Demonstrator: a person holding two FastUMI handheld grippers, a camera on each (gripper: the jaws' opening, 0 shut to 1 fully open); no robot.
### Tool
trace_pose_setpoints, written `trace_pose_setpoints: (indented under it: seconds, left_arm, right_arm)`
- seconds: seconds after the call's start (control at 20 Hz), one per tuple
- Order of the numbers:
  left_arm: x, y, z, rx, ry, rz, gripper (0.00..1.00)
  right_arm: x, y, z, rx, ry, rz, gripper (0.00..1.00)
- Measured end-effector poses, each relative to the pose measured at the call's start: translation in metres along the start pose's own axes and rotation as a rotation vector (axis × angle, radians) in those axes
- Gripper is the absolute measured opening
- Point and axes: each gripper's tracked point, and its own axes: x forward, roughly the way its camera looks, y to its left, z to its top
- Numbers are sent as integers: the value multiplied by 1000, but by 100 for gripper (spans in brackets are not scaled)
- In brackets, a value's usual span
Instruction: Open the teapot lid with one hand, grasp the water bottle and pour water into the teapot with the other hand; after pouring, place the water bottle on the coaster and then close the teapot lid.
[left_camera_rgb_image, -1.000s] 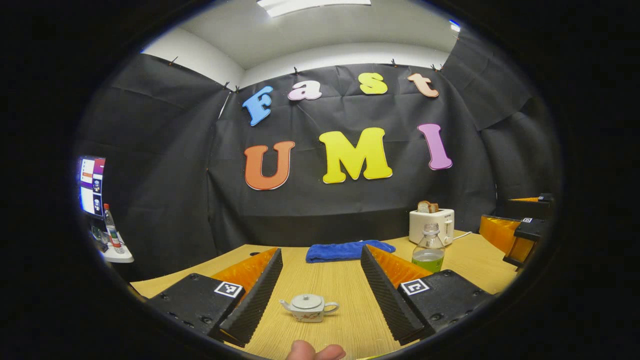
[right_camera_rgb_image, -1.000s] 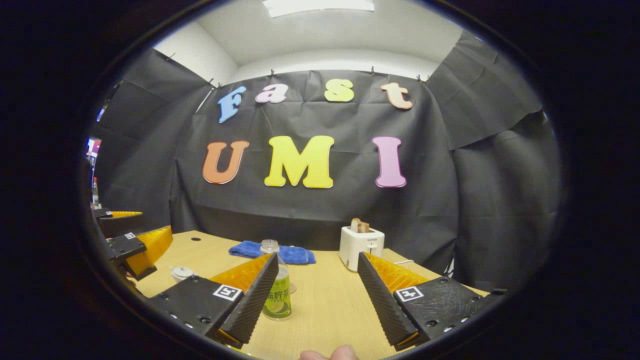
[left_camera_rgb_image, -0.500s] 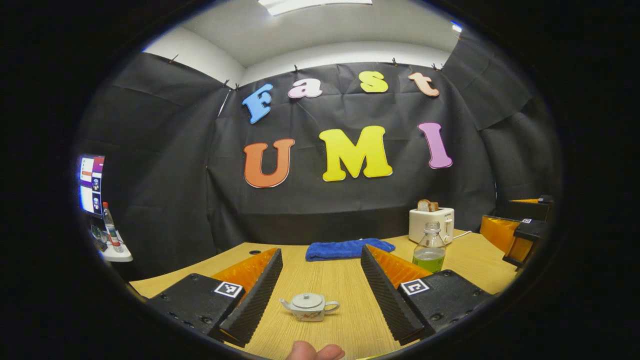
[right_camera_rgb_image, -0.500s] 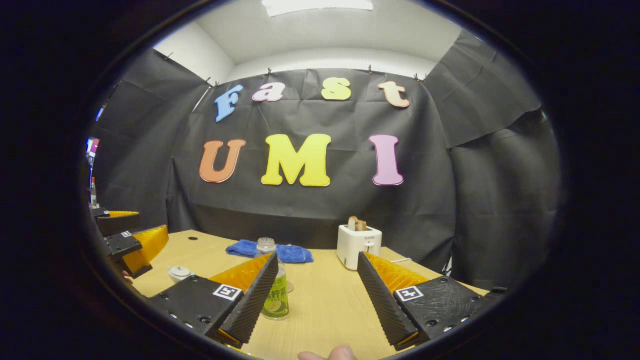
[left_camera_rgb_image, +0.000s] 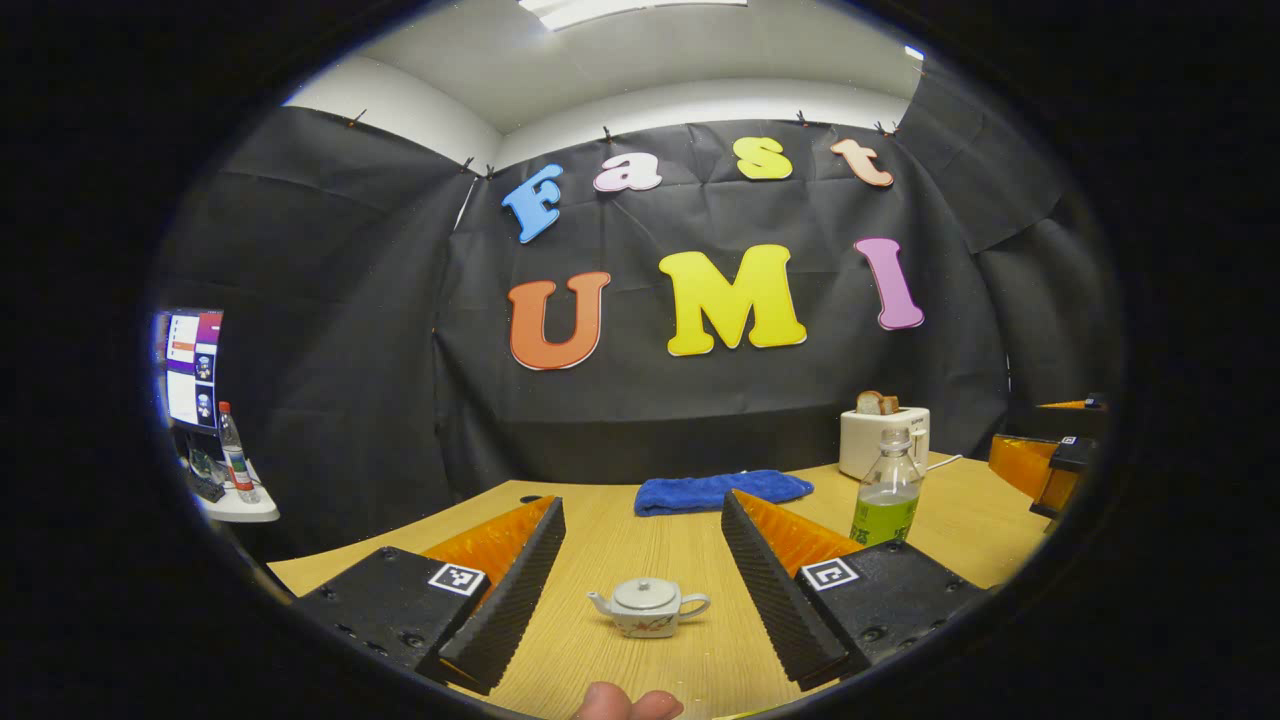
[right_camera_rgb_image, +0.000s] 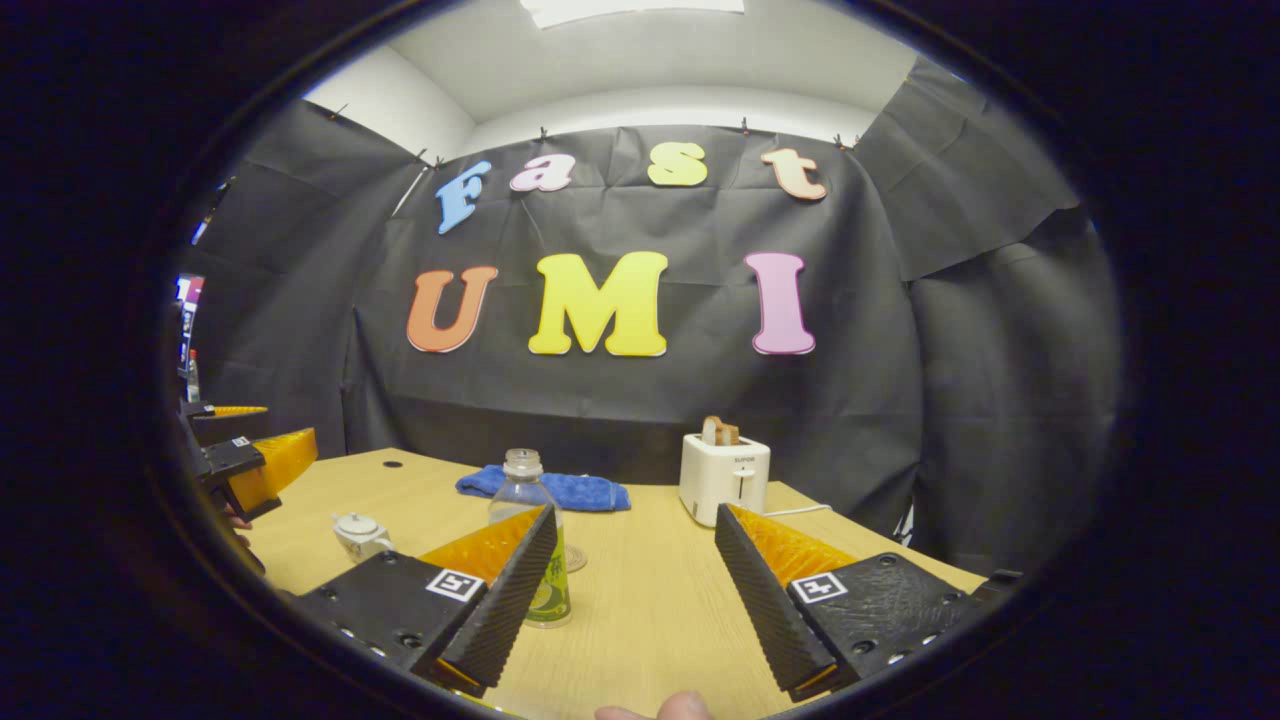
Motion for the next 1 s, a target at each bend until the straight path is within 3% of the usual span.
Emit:
trace_pose_setpoints:
  seconds: [0.3,0.65,0.75,1.0]
  left_arm:
    - [17,7,-56,-33,143,-6,99]
    - [51,-8,-82,-31,222,-44,98]
    - [58,-9,-89,-35,244,-43,94]
    - [71,-4,-101,-16,286,-17,68]
  right_arm:
    - [9,-6,-16,-1,28,2,95]
    - [18,-19,-30,7,64,-9,95]
    - [19,-30,-31,7,65,-29,95]
    - [24,-48,-33,17,71,-65,98]
